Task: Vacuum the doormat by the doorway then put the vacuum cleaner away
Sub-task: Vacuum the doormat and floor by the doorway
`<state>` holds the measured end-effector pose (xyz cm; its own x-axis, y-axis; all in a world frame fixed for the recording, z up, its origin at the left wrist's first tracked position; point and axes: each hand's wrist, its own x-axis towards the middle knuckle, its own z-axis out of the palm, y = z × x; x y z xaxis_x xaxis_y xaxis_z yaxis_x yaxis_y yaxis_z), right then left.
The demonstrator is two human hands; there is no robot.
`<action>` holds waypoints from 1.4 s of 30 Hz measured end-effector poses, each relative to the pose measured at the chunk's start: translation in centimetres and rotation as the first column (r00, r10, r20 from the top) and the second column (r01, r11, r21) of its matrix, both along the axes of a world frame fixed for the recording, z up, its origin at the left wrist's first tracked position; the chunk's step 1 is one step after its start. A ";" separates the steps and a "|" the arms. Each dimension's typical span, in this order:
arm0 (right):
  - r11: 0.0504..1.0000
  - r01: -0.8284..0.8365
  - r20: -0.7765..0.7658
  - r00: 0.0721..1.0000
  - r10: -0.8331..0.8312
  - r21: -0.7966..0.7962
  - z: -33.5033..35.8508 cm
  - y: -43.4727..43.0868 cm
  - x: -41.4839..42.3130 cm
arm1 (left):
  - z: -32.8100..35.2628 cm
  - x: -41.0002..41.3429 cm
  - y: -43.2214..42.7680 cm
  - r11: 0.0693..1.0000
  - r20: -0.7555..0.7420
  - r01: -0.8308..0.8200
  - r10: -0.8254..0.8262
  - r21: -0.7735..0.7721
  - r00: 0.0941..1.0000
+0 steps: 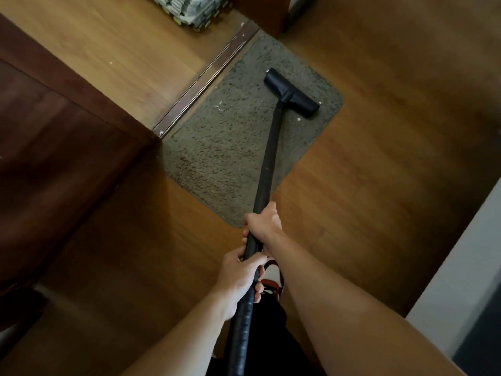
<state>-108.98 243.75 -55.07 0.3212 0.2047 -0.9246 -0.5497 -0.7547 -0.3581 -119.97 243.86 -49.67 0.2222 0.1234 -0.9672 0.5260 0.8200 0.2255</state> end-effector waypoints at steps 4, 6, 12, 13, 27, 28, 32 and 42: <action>1.000 0.003 -0.008 1.000 -0.003 -0.002 -0.2 0.1 0.7 | -0.2 0.6 -0.1 1.000 0.010 -0.009 0.008 0.009 1.000; 1.000 0.003 -0.002 1.000 -0.003 -0.002 -0.4 0.1 0.3 | -0.4 0.2 -0.1 1.000 0.012 -0.012 0.012 0.003 1.000; 0.999 0.026 0.021 0.999 -0.025 -0.025 -1.1 -0.4 -2.5 | -1.3 -2.5 -0.4 1.000 0.023 -0.003 0.003 -0.026 1.000; 0.999 0.040 0.019 0.999 -0.040 -0.024 -1.2 -0.4 -3.3 | -1.5 -3.4 -0.4 1.000 0.022 0.005 -0.004 -0.025 1.000; 0.976 0.212 0.140 0.966 -0.216 0.046 -3.0 -0.2 -20.8 | -2.5 -19.9 1.5 0.993 -0.016 0.113 -0.112 0.021 0.994; 0.974 0.219 0.140 0.964 -0.225 0.060 -3.3 -0.3 -21.5 | -2.7 -20.6 1.5 0.993 -0.007 0.113 -0.113 0.020 0.994; 0.961 0.255 0.162 0.949 -0.270 0.109 -4.4 -0.6 -23.3 | -3.7 -22.6 1.6 0.990 0.075 0.138 -0.138 0.009 0.988; 0.943 0.289 0.133 0.941 -0.312 0.166 -6.2 -2.9 -23.8 | -5.6 -23.9 -1.7 0.952 0.085 0.240 -0.260 0.192 0.962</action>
